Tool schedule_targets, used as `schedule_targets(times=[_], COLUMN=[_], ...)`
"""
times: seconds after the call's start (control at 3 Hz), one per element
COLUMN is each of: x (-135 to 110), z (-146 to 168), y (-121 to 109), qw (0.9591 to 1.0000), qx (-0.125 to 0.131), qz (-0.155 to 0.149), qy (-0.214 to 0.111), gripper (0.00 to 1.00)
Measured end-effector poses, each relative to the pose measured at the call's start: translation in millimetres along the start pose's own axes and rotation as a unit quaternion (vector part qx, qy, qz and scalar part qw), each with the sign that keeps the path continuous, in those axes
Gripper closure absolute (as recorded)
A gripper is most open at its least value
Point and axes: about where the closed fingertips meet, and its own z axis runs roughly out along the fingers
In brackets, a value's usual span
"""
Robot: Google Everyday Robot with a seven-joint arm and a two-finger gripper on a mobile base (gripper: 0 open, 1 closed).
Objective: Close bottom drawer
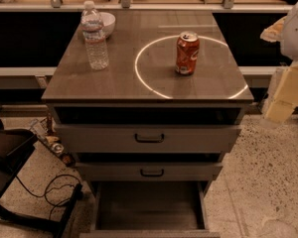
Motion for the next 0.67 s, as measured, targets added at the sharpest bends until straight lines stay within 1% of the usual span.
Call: schedule_targets(times=[0.33, 0.67], x=[0, 22], z=[0, 15], y=[0, 15], qw=[1.0, 0.9995], qx=[0.0, 0.003], qz=[0.0, -0.024], qy=[0.0, 0.02], gripper=[0.0, 0.0])
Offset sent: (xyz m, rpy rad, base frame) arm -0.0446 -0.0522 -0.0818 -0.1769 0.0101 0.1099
